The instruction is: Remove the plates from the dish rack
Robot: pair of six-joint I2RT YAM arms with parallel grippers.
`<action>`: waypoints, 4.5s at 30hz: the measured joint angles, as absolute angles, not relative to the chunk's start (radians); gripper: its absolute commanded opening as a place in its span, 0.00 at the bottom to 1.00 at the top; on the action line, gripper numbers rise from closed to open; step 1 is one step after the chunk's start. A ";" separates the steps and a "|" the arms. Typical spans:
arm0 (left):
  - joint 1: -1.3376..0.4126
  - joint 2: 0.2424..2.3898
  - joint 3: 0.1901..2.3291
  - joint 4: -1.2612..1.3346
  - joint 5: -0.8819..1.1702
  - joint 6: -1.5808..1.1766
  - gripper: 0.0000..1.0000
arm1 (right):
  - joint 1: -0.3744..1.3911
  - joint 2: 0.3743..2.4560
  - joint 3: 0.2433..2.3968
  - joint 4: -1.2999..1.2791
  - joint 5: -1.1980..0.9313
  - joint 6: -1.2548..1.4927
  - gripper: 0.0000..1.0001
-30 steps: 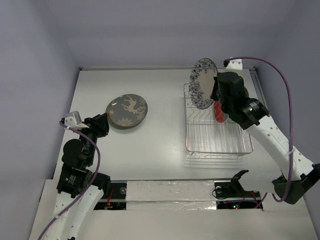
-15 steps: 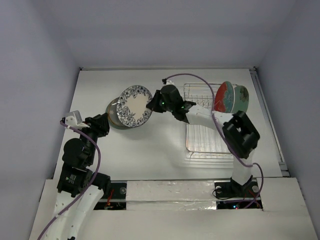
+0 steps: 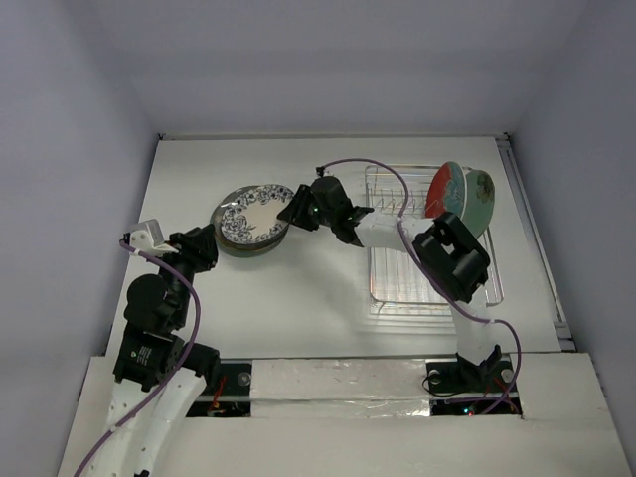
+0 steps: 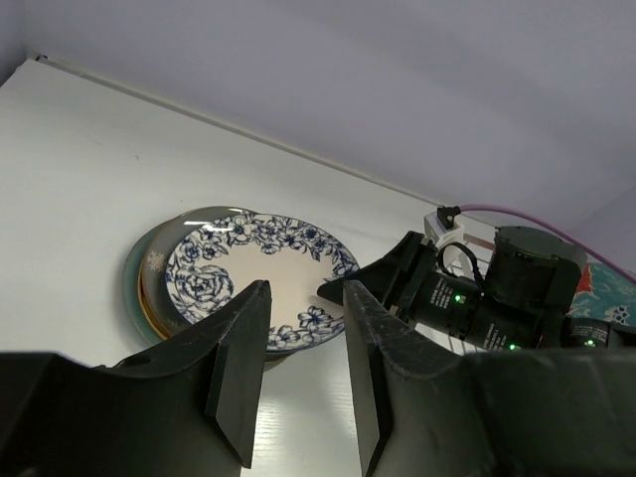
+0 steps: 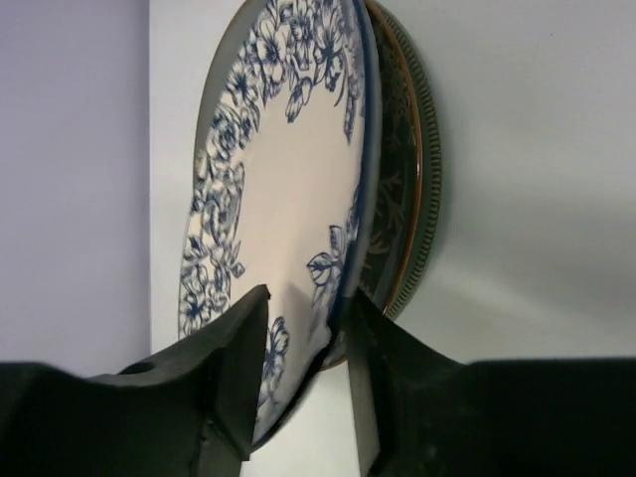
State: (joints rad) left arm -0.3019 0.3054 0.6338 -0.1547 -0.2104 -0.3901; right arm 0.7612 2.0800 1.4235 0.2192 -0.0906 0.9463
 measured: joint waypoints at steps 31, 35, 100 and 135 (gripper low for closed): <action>-0.302 0.305 0.630 -0.155 -0.211 -0.390 0.32 | 0.691 1.379 1.196 -0.198 0.396 0.486 0.00; -0.302 0.305 0.630 -0.154 -0.210 -0.390 0.32 | 0.539 1.211 1.114 -0.255 0.550 0.478 0.26; -0.302 0.305 0.630 -0.155 -0.210 -0.390 0.33 | 0.735 1.898 1.289 0.154 -0.066 0.875 0.04; -0.302 0.296 0.630 -0.155 -0.211 -0.390 0.33 | 0.794 1.631 1.380 -0.356 0.438 0.477 0.00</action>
